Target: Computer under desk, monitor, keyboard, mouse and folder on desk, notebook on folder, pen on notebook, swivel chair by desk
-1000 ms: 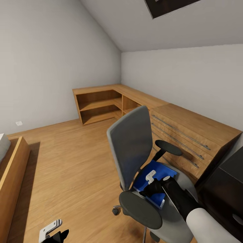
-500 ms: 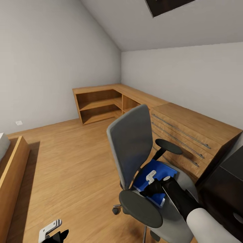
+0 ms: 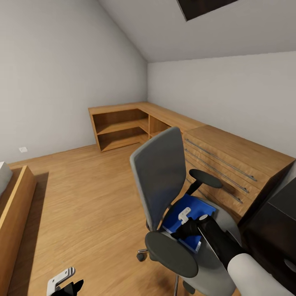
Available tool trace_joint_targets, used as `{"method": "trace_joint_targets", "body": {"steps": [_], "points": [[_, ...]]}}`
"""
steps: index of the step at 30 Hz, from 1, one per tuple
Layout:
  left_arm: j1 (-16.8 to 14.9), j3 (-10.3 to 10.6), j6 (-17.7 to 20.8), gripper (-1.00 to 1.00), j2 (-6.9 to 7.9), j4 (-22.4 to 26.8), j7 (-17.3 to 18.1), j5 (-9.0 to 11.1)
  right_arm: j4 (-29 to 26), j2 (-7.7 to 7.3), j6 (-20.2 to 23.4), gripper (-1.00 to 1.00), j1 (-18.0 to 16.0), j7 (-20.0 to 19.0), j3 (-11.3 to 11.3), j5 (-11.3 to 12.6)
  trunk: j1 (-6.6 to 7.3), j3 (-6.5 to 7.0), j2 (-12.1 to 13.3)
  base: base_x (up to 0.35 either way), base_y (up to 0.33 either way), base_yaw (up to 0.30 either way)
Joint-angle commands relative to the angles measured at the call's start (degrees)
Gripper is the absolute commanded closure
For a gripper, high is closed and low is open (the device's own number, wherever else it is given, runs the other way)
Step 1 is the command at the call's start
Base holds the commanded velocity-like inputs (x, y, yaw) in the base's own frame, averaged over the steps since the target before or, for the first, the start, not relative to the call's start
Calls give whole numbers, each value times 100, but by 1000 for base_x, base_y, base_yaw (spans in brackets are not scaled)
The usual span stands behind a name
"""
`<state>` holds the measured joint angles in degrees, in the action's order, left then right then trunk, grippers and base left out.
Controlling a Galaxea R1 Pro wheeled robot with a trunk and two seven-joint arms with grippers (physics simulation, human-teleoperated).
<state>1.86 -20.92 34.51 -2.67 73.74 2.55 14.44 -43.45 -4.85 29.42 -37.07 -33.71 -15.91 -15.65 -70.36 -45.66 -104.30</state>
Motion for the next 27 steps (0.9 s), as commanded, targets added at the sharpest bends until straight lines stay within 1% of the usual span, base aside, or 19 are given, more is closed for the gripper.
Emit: {"method": "trace_joint_targets", "body": {"steps": [1,4,6,10,27], "points": [[-1,-17,32,-100,-6,9,27,6,-10,-3,10,-100,-2,-5,-12,-60,0,-4,-2,0,0,0],[-1,-17,30,-100,-6,9,27,6,-7,7,11,-100,-2,189,-20,-61,0,-4,-2,0,0,0],[-1,-17,30,-100,-6,9,27,6,-3,19,11,-100,-2,418,-27,-61,0,-4,-2,0,0,0],[-1,-21,32,-100,-6,9,32,5,2,25,6,-100,-2,591,-33,-61,0,-4,-2,0,0,0],[-1,-18,38,-100,-6,9,35,1,3,28,7,-100,-2,646,-35,-55,0,-4,-2,0,0,0]]}}
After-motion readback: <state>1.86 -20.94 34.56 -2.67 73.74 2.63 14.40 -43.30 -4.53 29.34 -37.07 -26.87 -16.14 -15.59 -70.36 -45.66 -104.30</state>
